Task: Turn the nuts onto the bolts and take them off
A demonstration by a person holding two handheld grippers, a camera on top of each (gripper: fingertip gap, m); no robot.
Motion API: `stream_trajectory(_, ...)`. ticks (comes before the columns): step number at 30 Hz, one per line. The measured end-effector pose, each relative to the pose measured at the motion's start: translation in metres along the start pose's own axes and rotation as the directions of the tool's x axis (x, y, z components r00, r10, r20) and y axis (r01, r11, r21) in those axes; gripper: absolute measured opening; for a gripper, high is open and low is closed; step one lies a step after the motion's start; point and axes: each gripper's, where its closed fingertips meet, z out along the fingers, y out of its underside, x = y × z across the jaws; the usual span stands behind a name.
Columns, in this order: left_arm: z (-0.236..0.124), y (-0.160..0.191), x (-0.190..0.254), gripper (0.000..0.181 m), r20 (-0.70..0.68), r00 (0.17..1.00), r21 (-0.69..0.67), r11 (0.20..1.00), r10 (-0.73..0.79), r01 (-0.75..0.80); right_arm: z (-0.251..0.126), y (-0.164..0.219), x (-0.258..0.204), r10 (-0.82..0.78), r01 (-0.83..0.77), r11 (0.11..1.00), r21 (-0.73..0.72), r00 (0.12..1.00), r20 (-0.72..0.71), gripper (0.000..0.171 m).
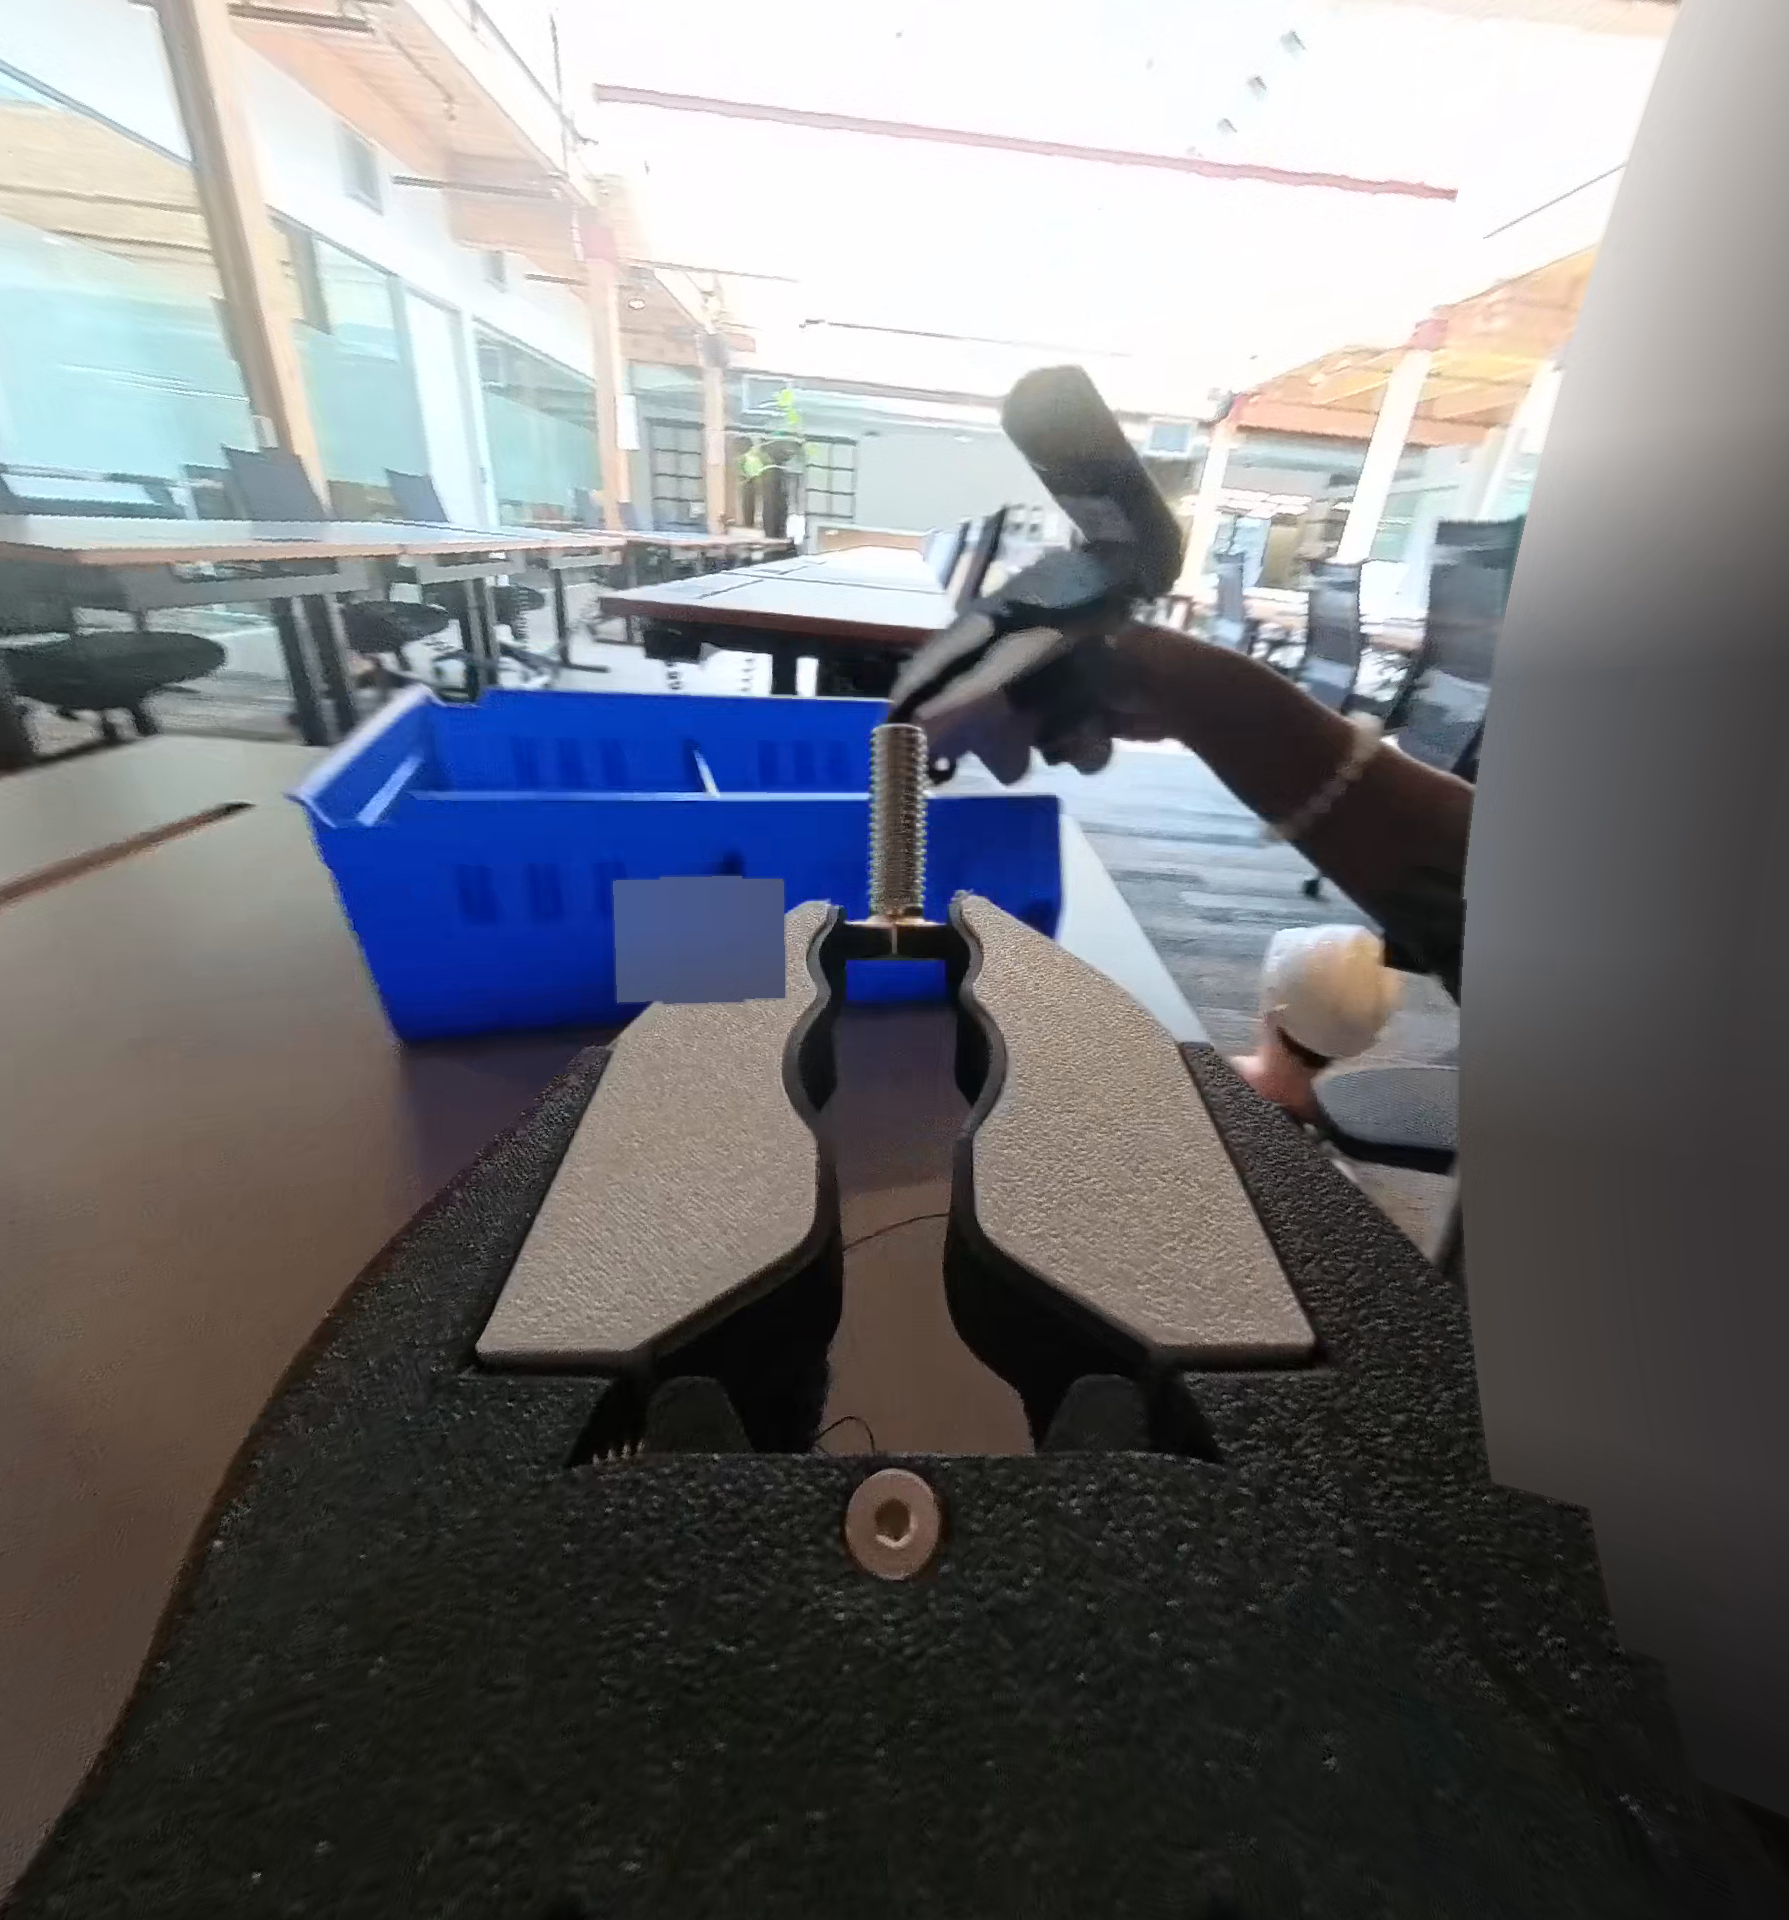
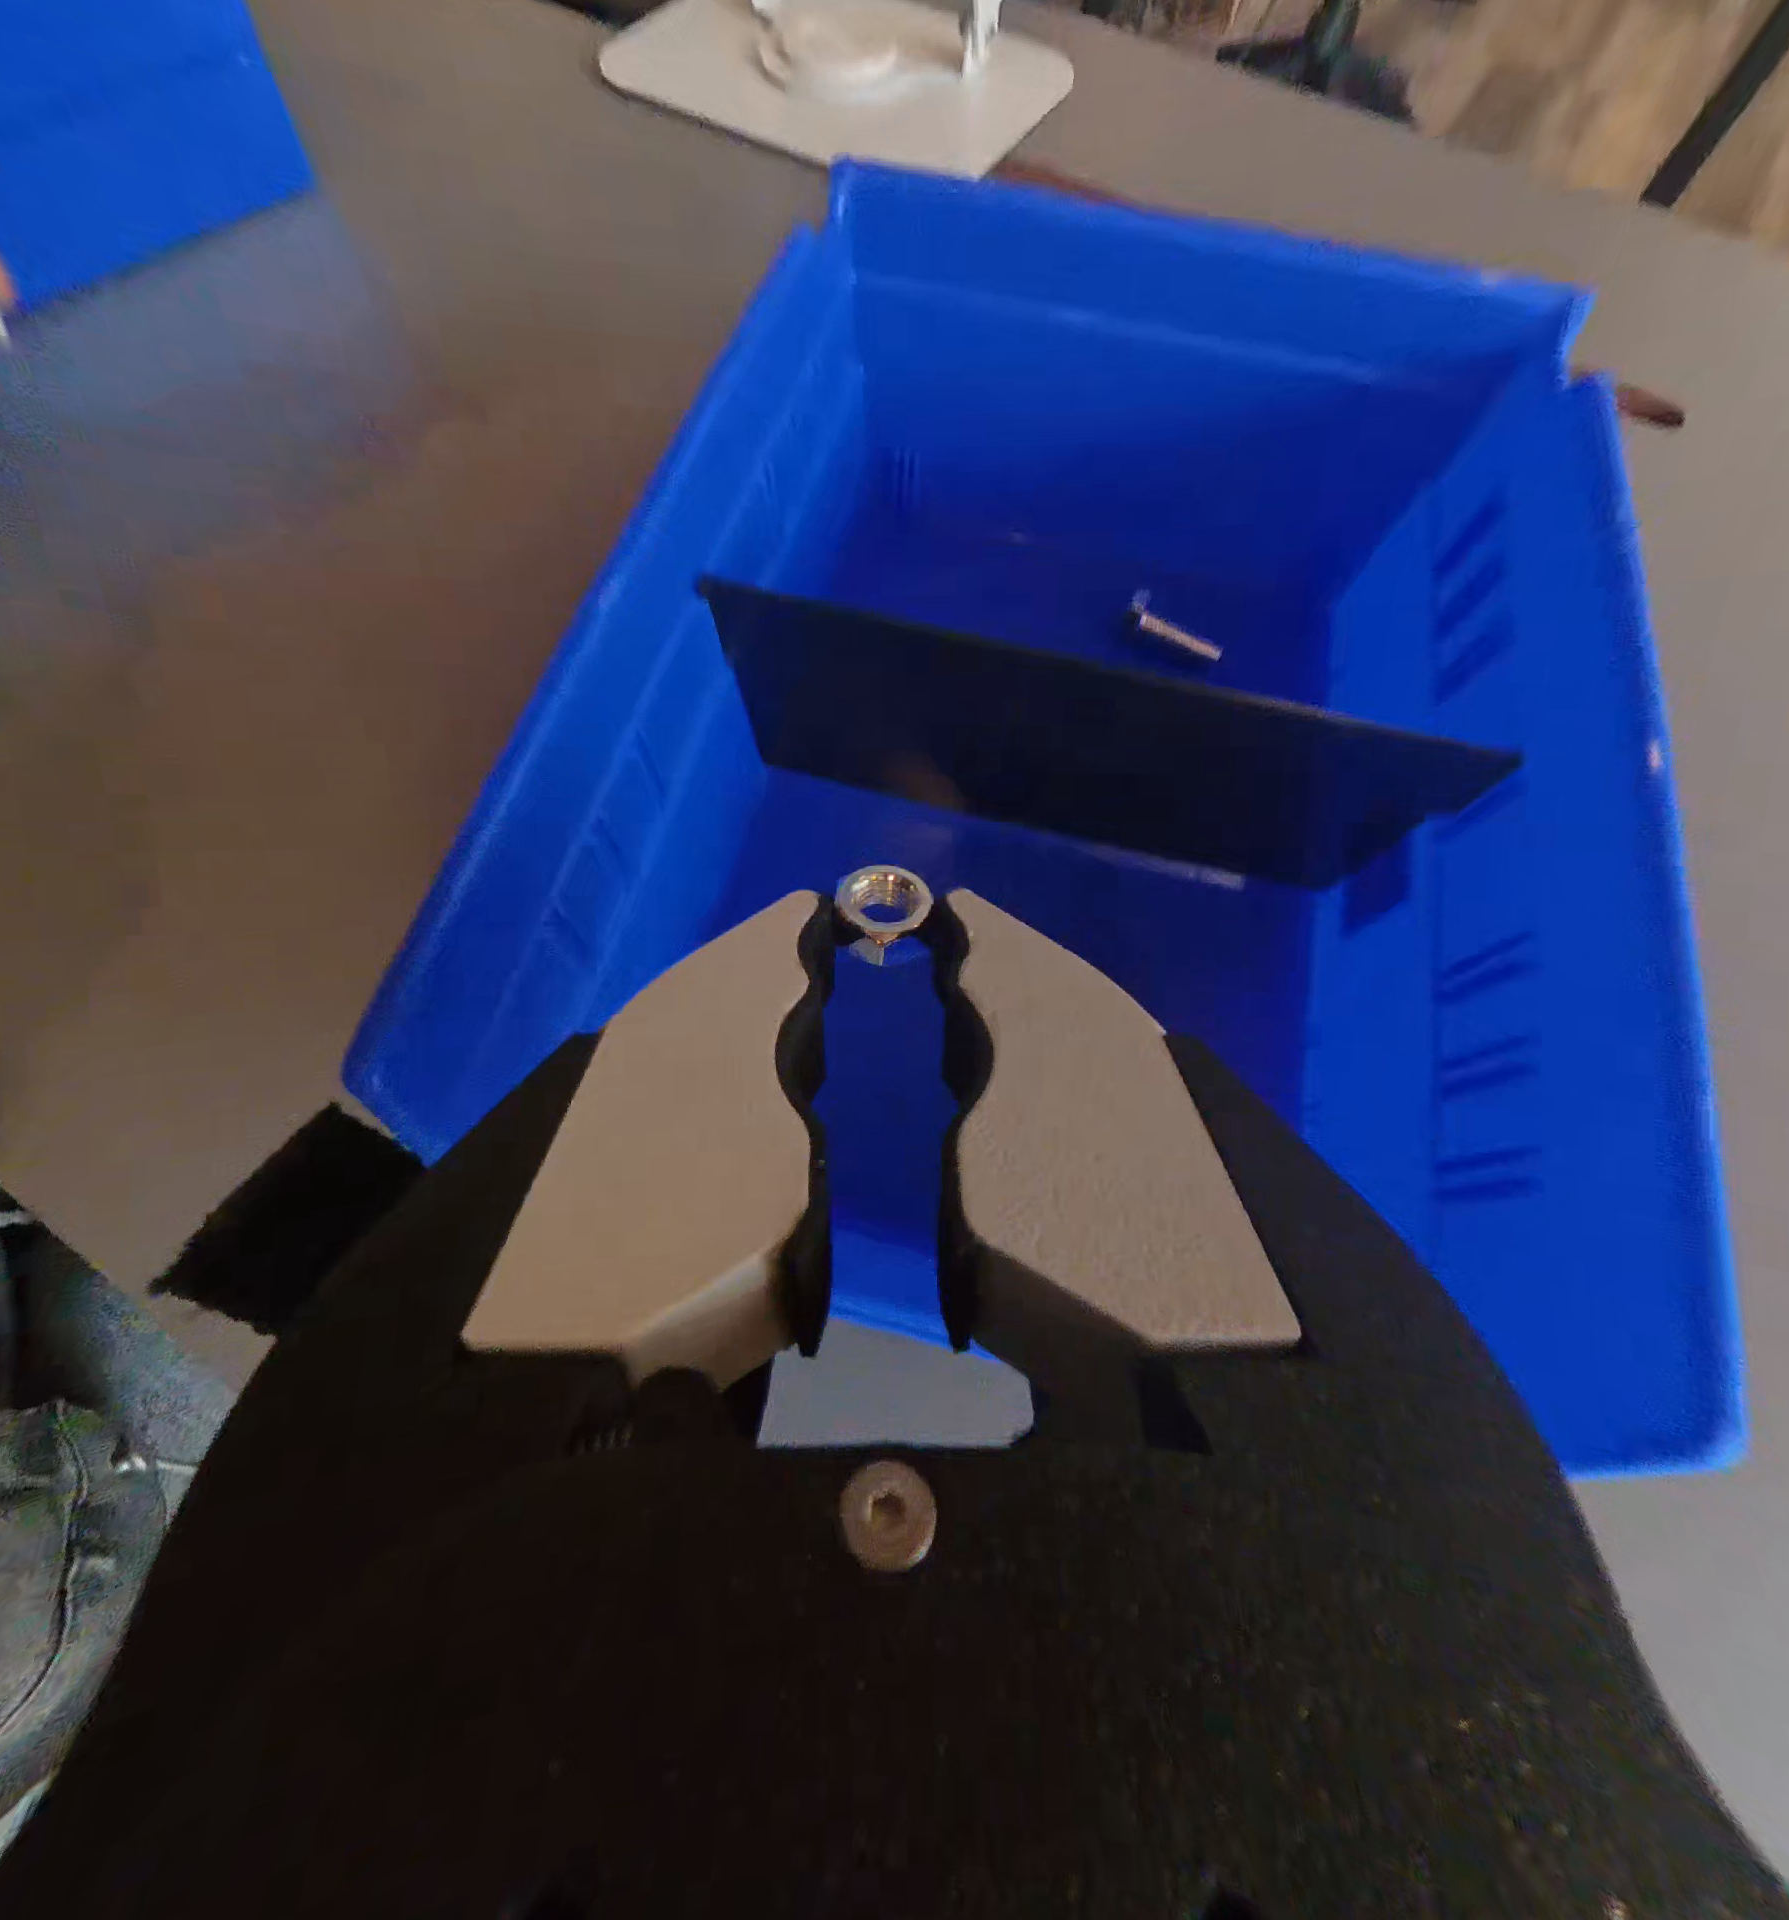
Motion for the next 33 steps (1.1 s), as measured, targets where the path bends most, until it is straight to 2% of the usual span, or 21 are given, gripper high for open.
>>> stream_trajectory(1, 0.003, -0.010, -0.004, 0.018, 0.017, 1.000, -0.006, 1.000, 0.020, -0.020, 0.002, 0.006, 0.000, 0.004, -0.005, 1.000, -0.018, 1.000, -0.002, 0.017)
stream_trajectory(6, 0.052, -0.051, -0.054, 0.018, 0.090, 0.991, -0.174, 0.982, 0.096, -0.079, 0.006, 0.020, 0.002, 0.024, -0.024, 0.997, -0.080, 1.000, -0.004, 0.018)
stream_trajectory(9, 0.096, -0.061, -0.077, 0.018, 0.071, 0.988, -0.326, 0.940, 0.135, -0.105, 0.007, 0.027, 0.004, 0.027, -0.027, 0.992, -0.124, 1.000, -0.005, 0.018)
stream_trajectory(12, 0.140, -0.056, -0.095, 0.018, 0.034, 0.987, -0.488, 0.865, 0.154, -0.118, 0.008, 0.032, 0.005, 0.018, -0.021, 0.985, -0.172, 1.000, -0.017, 0.018)
stream_trajectory(16, 0.188, -0.030, -0.116, 0.018, -0.003, 0.987, -0.706, 0.698, 0.163, -0.117, 0.009, 0.035, 0.006, 0.002, -0.008, 0.973, -0.232, 1.000, -0.027, 0.018)
stream_trajectory(18, 0.205, -0.011, -0.126, 0.018, -0.015, 0.986, -0.802, 0.587, 0.169, -0.113, 0.011, 0.036, 0.004, 0.000, -0.005, 0.967, -0.255, 1.000, -0.019, 0.018)
stream_trajectory(22, 0.222, 0.031, -0.141, 0.019, -0.041, 0.984, -0.932, 0.348, 0.172, -0.100, 0.016, 0.039, 0.001, 0.007, -0.008, 0.953, -0.302, 1.000, -0.003, 0.018)
stream_trajectory(25, 0.220, 0.058, -0.151, 0.018, -0.037, 0.982, -0.980, 0.184, 0.185, -0.072, 0.018, 0.045, -0.001, 0.005, -0.005, 0.936, -0.353, 1.000, 0.000, 0.018)
stream_trajectory(27, 0.217, 0.072, -0.154, 0.019, -0.036, 0.982, -0.992, 0.109, 0.185, -0.057, 0.019, 0.050, 0.000, 0.003, -0.004, 0.922, -0.388, 1.000, -0.002, 0.018)
stream_trajectory(33, 0.205, 0.094, -0.157, 0.019, -0.026, 0.986, -0.999, -0.030, 0.162, -0.022, 0.025, 0.055, 0.000, 0.007, 0.001, 0.879, -0.477, 1.000, 0.015, 0.018)
